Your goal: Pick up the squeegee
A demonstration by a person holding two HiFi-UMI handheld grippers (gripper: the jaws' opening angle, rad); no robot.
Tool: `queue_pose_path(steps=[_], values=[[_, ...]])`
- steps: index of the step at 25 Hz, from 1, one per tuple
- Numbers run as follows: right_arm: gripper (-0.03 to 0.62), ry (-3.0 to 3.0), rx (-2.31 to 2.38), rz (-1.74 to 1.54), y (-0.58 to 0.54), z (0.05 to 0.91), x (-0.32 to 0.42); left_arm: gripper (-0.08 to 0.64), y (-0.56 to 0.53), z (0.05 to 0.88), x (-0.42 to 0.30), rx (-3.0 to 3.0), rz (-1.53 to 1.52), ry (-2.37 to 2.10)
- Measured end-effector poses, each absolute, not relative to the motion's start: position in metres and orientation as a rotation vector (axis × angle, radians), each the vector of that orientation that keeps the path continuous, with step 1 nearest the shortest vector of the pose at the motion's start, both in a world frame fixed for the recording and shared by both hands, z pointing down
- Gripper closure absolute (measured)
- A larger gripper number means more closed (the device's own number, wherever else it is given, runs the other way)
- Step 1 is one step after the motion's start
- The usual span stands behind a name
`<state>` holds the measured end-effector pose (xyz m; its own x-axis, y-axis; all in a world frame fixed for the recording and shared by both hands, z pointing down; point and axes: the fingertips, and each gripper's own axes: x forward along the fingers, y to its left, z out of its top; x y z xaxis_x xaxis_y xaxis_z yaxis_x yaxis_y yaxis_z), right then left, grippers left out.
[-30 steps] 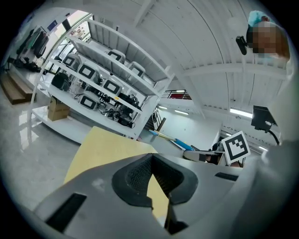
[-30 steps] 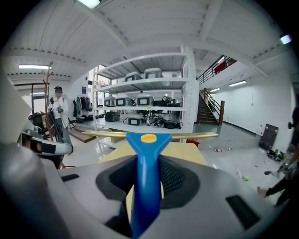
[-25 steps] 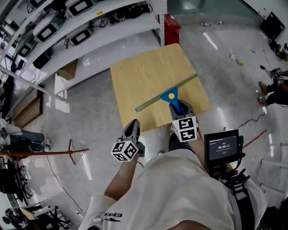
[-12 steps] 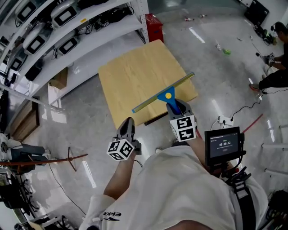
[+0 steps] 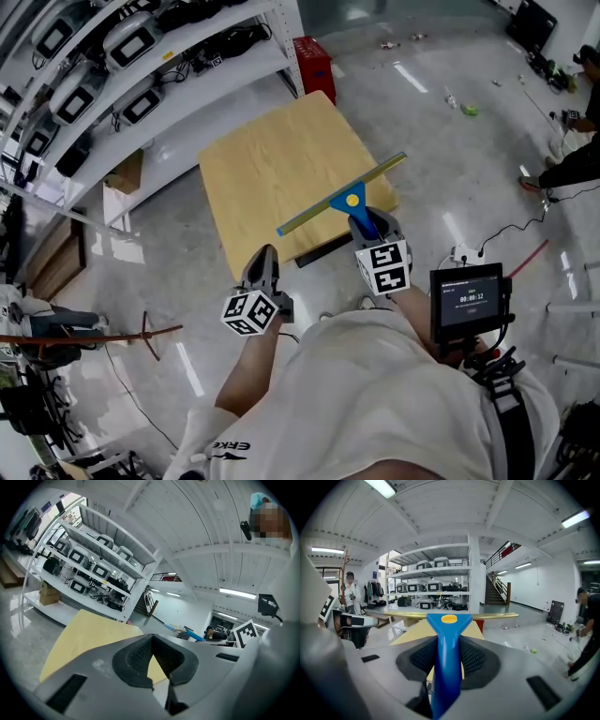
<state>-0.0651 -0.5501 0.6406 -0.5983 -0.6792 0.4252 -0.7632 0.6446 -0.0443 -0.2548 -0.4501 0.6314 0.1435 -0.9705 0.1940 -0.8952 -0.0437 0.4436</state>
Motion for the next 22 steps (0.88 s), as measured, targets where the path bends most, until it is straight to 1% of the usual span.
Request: queue_pose_path(steps=[22], values=[[0.46,-2.501,1.118,0.35,-0.544,0.644,-0.073,0.555,-0.444,0.622,-0.262,1.957,-0.204,-1.81]])
